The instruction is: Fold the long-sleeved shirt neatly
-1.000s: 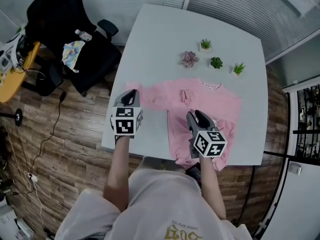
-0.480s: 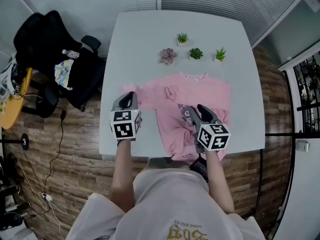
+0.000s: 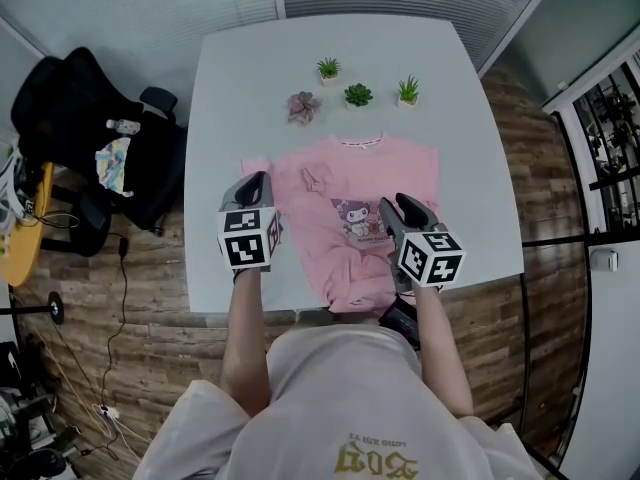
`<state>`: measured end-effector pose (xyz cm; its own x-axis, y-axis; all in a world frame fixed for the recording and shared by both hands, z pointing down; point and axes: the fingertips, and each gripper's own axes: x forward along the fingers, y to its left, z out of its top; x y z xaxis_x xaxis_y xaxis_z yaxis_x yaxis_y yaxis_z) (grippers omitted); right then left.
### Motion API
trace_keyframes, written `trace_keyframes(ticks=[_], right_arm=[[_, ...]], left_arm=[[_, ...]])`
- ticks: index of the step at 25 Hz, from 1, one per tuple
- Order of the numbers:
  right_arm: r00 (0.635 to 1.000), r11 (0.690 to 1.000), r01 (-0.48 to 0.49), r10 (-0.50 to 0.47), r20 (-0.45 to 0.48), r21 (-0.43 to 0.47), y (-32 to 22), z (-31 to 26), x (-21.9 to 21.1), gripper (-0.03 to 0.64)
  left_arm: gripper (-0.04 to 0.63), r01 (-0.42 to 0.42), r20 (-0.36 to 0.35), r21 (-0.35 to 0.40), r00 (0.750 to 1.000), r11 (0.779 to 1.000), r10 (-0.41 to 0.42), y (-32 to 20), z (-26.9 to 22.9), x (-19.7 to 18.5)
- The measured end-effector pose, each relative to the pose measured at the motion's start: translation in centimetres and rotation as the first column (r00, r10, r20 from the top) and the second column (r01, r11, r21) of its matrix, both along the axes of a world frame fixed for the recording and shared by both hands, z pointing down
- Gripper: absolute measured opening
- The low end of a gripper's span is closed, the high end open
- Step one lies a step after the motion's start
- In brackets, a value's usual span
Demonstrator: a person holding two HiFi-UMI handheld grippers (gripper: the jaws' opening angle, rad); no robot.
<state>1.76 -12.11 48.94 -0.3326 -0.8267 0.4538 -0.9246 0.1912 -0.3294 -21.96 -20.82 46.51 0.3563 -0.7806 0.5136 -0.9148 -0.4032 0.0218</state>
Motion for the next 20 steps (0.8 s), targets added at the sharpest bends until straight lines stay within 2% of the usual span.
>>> trace_keyframes(ticks=[10,20], right_arm=[[0.999,1.0,-0.029,0.029,0.025,0.009,0.2,0.2,3.8,0.155],[0.999,1.0,-0.024,0.023,0.045,0.012,-0.2,0.4,6.8,0.155]], left_arm=[[0.014,-0.063,0.026,0.022,0.998,0.998,0.063,-0.5,-1.2,5.4],[0.014,-0.073,0.037,0.048,0.997,0.996,0.071,-1.5,-2.8,9.0]])
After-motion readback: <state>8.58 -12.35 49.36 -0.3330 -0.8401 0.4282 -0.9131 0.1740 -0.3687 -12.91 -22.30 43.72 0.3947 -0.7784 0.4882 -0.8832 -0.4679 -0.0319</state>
